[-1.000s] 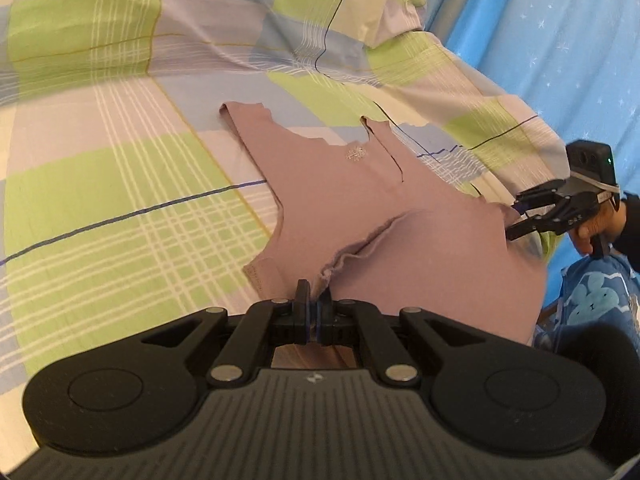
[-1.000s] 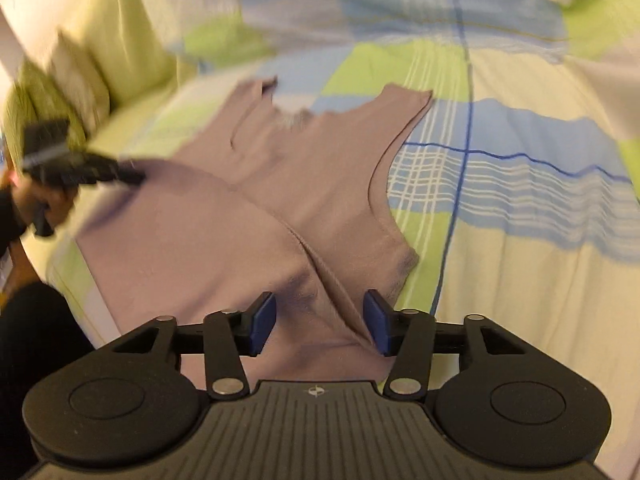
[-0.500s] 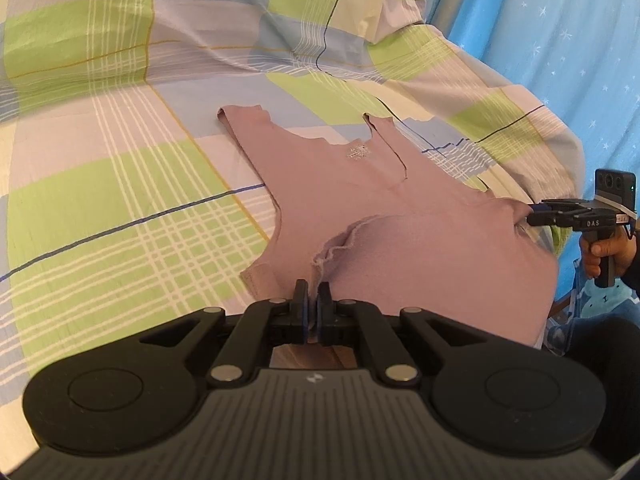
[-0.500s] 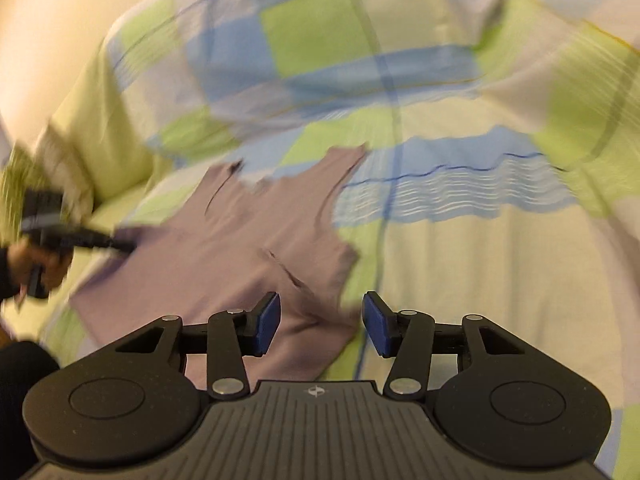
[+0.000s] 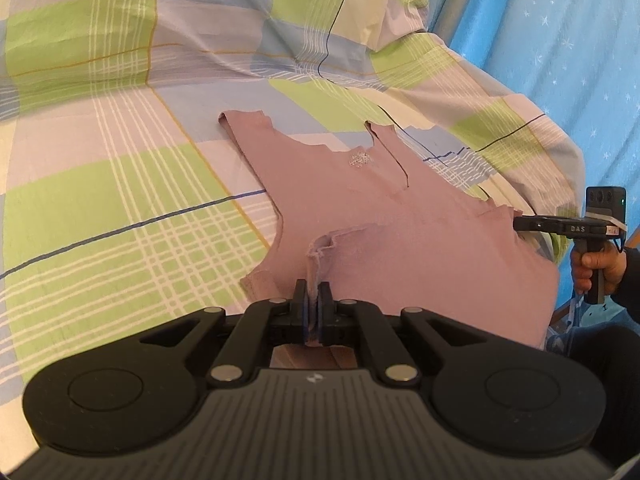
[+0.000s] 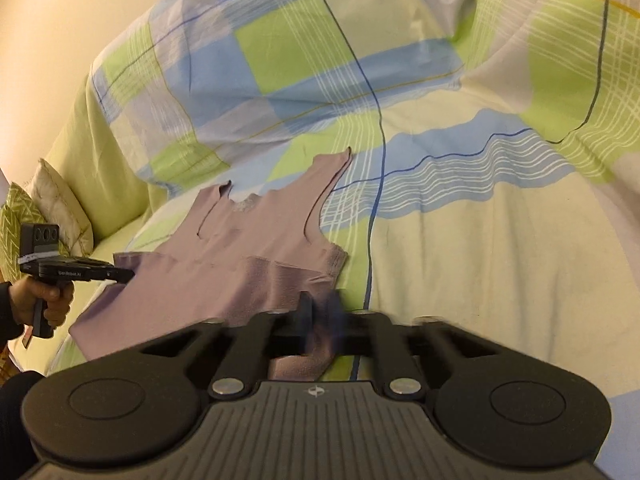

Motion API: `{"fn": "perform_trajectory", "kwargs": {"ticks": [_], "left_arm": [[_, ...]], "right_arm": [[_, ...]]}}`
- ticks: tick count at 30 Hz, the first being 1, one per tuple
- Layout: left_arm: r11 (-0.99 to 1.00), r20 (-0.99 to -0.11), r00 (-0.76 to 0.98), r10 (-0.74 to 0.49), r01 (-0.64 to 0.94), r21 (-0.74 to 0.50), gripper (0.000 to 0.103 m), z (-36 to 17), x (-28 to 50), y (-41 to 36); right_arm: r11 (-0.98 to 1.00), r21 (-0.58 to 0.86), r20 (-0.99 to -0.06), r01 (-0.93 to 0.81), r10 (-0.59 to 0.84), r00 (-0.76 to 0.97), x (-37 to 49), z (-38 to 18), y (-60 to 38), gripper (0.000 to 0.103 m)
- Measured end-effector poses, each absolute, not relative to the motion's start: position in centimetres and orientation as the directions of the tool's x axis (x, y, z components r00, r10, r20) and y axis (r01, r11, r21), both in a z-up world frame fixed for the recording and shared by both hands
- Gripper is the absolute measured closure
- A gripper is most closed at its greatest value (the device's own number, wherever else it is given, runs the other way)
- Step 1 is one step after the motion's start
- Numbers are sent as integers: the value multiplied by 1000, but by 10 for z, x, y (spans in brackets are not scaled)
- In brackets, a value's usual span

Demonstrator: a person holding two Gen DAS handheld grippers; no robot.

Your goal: Fold clothes

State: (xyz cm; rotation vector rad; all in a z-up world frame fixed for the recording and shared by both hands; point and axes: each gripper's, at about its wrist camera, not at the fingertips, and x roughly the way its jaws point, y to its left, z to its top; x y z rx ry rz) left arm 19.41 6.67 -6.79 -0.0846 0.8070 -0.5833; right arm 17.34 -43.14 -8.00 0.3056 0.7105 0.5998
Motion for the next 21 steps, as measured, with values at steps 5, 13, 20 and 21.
{"fn": "perform_trajectory", "kwargs": {"ticks": [5, 13, 20, 21], "left_arm": [[844, -644, 580, -499, 493, -210, 103, -60, 178, 61], [830, -536, 637, -554, 472, -297, 103, -21, 178, 82], [846, -559, 636, -533, 424, -324, 103, -18, 256, 95], [848, -562, 636, -529, 418, -326, 103, -20, 267, 97]], "right_arm": [[802, 448, -492, -395, 590, 640, 157, -63, -434, 96], [826, 408, -435, -389, 551, 713, 173, -16, -437, 97], [871, 326, -478, -366, 486, 732, 256, -9, -410, 97], [876, 316, -484, -364, 479, 733, 268, -11, -406, 97]]}}
